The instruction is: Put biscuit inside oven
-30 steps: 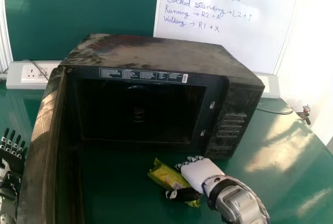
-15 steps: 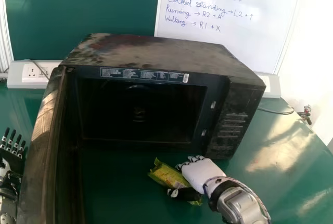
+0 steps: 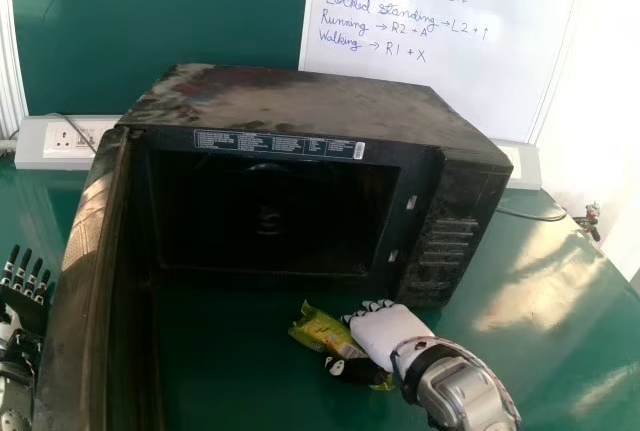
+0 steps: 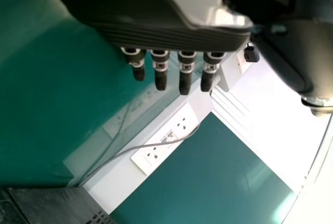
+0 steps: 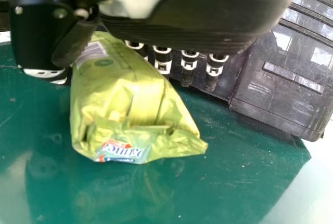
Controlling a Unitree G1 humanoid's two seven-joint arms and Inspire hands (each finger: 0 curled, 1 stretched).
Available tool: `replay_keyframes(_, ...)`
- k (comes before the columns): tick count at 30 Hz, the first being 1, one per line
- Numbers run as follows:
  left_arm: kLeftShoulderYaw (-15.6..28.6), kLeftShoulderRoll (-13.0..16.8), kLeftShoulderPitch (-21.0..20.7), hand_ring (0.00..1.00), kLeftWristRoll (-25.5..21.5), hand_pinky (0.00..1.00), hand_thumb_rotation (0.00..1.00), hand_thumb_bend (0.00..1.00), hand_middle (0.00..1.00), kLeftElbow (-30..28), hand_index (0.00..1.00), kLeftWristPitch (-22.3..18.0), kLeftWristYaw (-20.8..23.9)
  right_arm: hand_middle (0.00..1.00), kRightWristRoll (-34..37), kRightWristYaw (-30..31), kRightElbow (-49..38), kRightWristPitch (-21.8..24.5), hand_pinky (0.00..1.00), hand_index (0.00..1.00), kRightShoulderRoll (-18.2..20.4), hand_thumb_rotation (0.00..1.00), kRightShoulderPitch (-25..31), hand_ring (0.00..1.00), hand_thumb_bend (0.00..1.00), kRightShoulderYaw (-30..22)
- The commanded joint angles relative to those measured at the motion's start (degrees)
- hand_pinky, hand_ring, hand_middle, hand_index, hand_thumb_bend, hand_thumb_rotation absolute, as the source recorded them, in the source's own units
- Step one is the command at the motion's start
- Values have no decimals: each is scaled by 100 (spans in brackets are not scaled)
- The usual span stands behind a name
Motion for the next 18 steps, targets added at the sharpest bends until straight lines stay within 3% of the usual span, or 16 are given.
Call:
replay_keyframes(1,-53,-145,142,75,59,71,0,50,44,147,55,168,123,65,56,164,140,-149,100,49,-62,13,228,74,52,144)
replay_keyframes(10,-50,-164,133,75,47,71,0,50,44,128,55,181,163,58,76,-744,91,-463,95,50,-88,13,390,65,52,-44)
replay_keyframes(11,-48,-165,132,74,41,71,0,50,44,129,55,183,159,58,51,-827,86,-489,94,60,-96,6,396,65,62,-56)
replay_keyframes(13,-48,-165,128,73,38,69,0,50,44,130,56,187,158,58,31,-994,77,-543,92,69,-109,1,419,65,72,-97)
replay_keyframes(18,-55,-152,121,74,56,71,0,49,44,175,56,154,100,58,47,-1148,54,-607,91,70,-122,0,447,64,72,-180)
